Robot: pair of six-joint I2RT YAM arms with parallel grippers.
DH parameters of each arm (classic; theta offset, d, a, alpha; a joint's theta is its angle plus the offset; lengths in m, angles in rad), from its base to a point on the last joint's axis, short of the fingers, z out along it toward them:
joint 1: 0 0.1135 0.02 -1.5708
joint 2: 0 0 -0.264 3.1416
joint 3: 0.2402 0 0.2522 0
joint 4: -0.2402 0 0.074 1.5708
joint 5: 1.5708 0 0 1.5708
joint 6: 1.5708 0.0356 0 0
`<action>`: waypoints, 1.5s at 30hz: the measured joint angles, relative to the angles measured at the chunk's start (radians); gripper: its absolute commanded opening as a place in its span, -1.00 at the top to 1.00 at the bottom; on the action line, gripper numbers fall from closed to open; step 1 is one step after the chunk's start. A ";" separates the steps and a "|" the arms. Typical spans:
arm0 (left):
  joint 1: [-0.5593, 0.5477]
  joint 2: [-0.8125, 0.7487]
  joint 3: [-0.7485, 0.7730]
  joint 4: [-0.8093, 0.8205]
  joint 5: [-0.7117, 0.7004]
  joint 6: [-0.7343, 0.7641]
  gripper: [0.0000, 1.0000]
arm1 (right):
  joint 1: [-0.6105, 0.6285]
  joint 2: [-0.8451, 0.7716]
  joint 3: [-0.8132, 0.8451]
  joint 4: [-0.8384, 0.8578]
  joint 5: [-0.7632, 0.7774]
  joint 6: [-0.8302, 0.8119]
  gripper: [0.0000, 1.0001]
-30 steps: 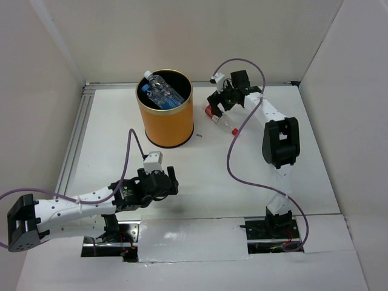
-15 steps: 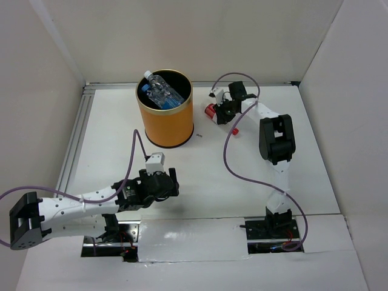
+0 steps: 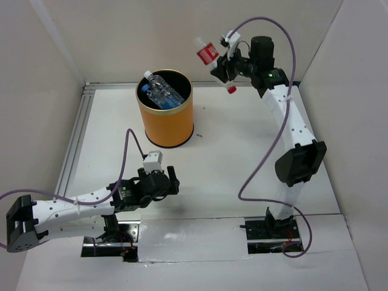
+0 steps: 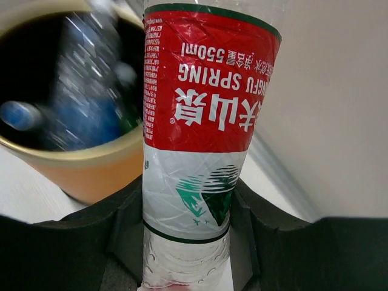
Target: Put the plastic bottles in the bin
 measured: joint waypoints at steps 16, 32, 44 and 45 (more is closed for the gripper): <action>-0.006 -0.061 -0.010 0.011 -0.003 -0.005 -0.86 | 0.239 0.335 0.325 0.243 -0.048 0.156 0.66; -0.010 -0.101 -0.058 -0.025 -0.016 -0.049 -0.86 | 0.341 0.357 0.342 0.394 -0.065 0.192 0.42; -0.010 -0.115 -0.058 -0.013 -0.015 -0.046 -0.86 | 0.250 0.386 0.331 0.373 -0.039 0.140 -1.00; -0.010 -0.112 -0.058 -0.007 -0.016 -0.045 -0.86 | 0.238 0.386 0.330 0.364 -0.048 0.131 -1.00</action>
